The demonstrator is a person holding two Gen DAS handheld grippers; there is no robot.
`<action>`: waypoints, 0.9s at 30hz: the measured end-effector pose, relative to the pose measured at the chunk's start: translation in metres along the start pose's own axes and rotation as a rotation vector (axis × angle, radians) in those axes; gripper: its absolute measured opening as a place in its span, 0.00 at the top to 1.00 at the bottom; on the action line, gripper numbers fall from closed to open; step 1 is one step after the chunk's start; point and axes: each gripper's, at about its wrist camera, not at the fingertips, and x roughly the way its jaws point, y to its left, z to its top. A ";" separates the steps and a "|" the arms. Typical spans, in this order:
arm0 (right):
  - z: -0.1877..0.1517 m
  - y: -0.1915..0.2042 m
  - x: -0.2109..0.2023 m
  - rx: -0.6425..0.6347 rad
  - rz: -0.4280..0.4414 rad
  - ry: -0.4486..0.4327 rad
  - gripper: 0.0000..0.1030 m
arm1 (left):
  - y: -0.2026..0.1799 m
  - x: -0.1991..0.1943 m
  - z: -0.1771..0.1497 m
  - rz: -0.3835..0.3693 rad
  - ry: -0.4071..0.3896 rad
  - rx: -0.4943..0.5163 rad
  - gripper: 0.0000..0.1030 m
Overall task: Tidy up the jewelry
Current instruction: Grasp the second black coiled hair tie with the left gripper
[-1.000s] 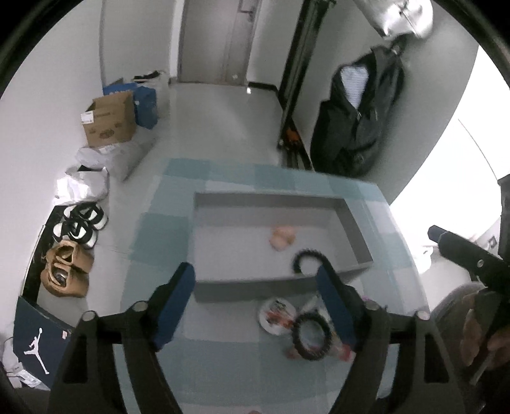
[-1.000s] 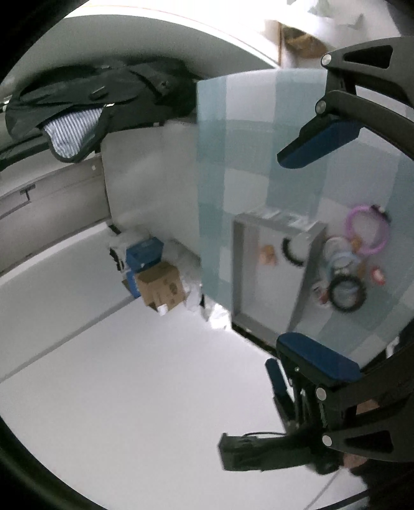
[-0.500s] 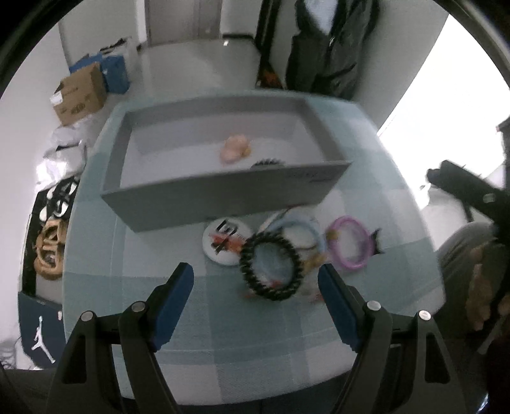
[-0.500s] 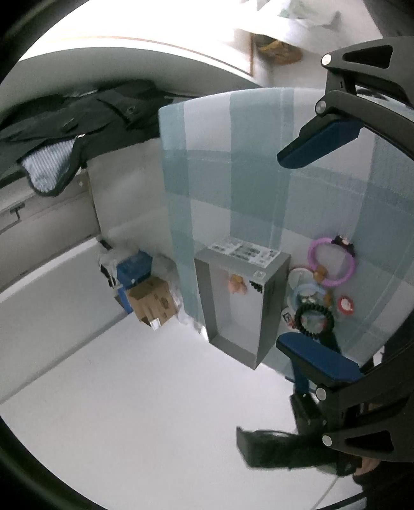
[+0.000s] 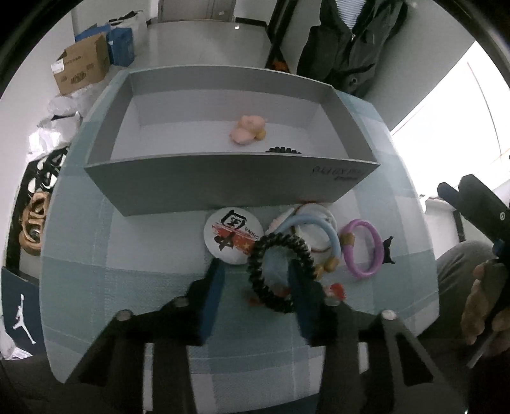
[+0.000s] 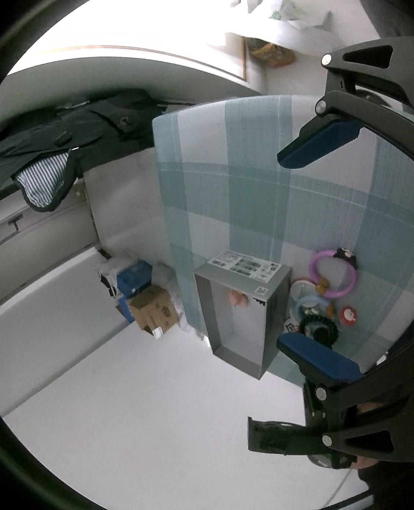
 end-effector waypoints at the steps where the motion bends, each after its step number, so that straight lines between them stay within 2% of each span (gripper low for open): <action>1: 0.000 0.000 0.000 -0.003 0.000 -0.003 0.00 | -0.001 0.000 0.000 -0.010 -0.004 -0.005 0.76; 3: 0.001 -0.003 -0.001 0.002 0.010 -0.010 0.00 | -0.001 -0.004 0.000 -0.031 -0.015 -0.006 0.89; 5: 0.002 -0.007 -0.001 0.022 0.012 -0.012 0.00 | -0.001 -0.004 -0.002 -0.025 -0.016 0.004 0.94; 9: 0.002 -0.013 0.004 0.050 0.015 0.009 0.00 | -0.001 -0.010 -0.002 -0.051 -0.026 -0.008 0.95; 16: -0.002 -0.007 0.010 0.029 0.025 0.034 0.00 | 0.006 -0.026 0.001 -0.087 -0.072 -0.032 0.95; 24: -0.019 0.019 0.013 -0.033 0.155 0.081 0.00 | 0.016 -0.044 0.006 -0.141 -0.132 -0.086 0.95; 27: -0.031 0.037 0.020 -0.075 0.197 0.131 0.00 | 0.017 -0.046 0.010 -0.168 -0.148 -0.101 0.95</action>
